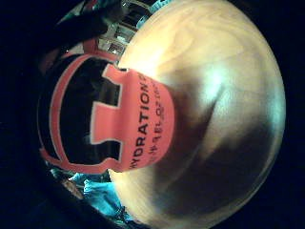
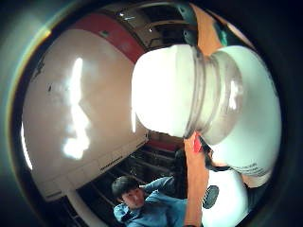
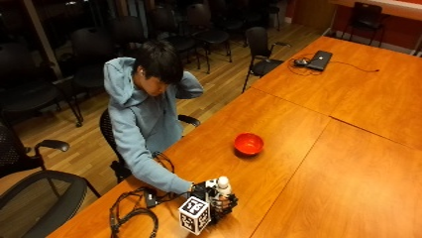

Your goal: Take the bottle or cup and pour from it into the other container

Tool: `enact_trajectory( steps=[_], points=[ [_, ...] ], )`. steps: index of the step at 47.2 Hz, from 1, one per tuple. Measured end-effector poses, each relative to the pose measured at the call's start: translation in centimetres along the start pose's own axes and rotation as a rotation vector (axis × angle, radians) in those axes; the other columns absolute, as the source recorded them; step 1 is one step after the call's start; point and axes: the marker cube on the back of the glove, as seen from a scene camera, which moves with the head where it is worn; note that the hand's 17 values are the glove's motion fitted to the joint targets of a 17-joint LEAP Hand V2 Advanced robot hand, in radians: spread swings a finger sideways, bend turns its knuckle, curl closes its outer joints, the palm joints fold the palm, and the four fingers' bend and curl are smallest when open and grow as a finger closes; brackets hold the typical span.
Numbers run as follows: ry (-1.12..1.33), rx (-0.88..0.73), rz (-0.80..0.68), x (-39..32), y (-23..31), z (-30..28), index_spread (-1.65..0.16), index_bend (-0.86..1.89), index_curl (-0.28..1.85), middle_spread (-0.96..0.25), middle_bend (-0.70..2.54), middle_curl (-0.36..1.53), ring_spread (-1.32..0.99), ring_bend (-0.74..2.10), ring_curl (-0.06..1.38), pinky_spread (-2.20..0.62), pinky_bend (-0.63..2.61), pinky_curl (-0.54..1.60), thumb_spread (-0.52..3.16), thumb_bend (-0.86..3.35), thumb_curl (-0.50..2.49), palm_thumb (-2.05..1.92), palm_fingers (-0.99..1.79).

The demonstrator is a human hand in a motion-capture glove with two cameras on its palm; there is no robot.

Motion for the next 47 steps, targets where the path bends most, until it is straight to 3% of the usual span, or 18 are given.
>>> enact_trajectory(
  steps=[6,11,32,47],
  points=[
    [-0.002,0.027,-0.009,-0.3,-0.2,0.6,-0.23,0.26,0.31,-0.03,0.36,0.37,-0.03,0.51,0.31,0.16,0.47,0.21,0.68,0.03,0.47,1.06,0.82],
    [-0.003,0.042,-0.009,-0.3,-0.1,1.5,-0.2,0.19,0.33,-0.04,0.35,0.39,-0.08,0.52,0.34,0.1,0.43,0.22,0.64,0.01,0.51,1.08,0.88],
    [0.106,-0.064,-0.037,-7.4,0.0,6.1,-0.17,0.13,0.35,-0.05,0.3,0.43,-0.13,0.45,0.38,-0.05,0.37,0.26,0.39,-0.03,0.62,1.1,0.96],
    [0.428,-0.218,-0.1,-12.6,0.1,11.6,-0.17,0.12,0.33,-0.05,0.27,0.45,-0.14,0.42,0.4,-0.08,0.36,0.28,0.33,-0.03,0.66,1.1,0.99]
  ],
)
